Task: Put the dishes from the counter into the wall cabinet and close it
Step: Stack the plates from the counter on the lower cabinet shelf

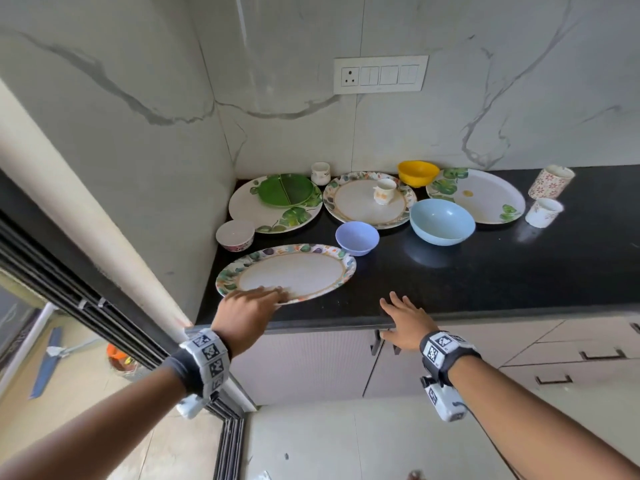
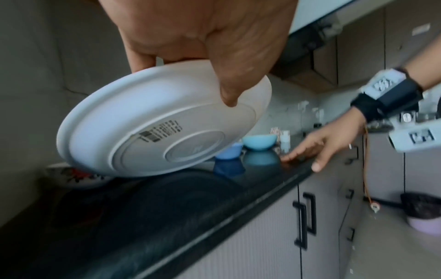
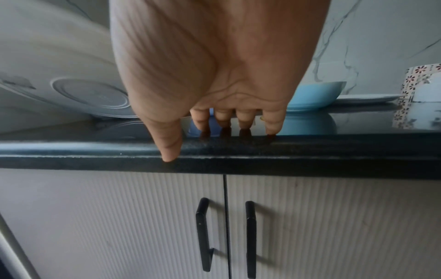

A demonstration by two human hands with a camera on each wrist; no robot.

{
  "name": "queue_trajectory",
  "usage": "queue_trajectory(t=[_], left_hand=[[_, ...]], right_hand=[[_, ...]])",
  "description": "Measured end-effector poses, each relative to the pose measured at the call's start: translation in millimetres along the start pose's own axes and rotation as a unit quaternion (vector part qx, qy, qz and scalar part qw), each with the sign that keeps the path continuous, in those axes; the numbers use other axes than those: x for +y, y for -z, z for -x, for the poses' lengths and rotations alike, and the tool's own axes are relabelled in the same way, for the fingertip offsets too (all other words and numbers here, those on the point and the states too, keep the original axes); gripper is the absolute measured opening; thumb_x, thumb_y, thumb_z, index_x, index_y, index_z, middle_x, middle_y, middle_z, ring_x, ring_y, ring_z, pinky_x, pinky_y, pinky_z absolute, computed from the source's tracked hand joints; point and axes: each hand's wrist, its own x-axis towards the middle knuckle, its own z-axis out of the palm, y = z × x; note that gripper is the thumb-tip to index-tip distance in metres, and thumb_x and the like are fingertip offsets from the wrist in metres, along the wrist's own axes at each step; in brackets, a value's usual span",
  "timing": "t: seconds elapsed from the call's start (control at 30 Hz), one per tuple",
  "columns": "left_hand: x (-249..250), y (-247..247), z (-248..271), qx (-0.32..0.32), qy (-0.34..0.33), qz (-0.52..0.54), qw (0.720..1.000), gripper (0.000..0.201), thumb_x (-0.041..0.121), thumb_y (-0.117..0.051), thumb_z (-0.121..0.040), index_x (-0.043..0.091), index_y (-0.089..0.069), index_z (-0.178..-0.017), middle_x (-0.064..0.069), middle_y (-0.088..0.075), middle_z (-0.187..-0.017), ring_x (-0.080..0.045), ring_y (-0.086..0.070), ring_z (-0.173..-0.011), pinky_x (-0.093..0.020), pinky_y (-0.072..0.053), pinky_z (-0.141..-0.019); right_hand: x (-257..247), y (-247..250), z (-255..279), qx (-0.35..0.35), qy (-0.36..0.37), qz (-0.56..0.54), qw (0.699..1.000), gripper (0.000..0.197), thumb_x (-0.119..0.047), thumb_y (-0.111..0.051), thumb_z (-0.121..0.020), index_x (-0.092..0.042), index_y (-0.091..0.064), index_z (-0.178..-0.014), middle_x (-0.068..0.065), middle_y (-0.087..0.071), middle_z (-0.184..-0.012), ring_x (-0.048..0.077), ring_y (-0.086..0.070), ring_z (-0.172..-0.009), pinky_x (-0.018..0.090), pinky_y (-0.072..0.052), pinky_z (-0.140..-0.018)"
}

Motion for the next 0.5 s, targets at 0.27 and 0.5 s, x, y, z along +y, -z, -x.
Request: queue_trajectory(t=[0.27, 0.5], left_hand=[[5.9, 65.1, -33.7, 0.064, -0.008, -0.001, 0.998, 0.036, 0.040, -0.040, -0.091, 0.030, -0.073, -0.102, 0.005, -0.076, -0.083, -0.024, -0.070, -0.064, -0.028, -0.051, -0.044], [42.3, 124.6, -91.0, 0.140, -0.119, 0.012, 0.983, 0.026, 0.036, -0.049, -0.093, 0.028, -0.071, -0.104, 0.007, -0.074, -0.086, -0.023, -0.070, -0.072, -0.028, -0.050, -0.047]], right_hand=[[8.5, 42.4, 14.9, -0.018, 0.000, -0.083, 0.996, 0.051, -0.045, -0.060, -0.088, -0.039, -0.050, -0.137, -0.007, -0.049, -0.146, 0.017, -0.051, -0.127, 0.038, -0.043, -0.105], [25.2, 129.5, 44.0, 0.046, 0.017, -0.101, 0.994, 0.037, -0.043, -0.061, -0.090, -0.036, -0.061, -0.127, -0.008, -0.069, -0.118, 0.011, -0.064, -0.103, 0.035, -0.050, -0.096]])
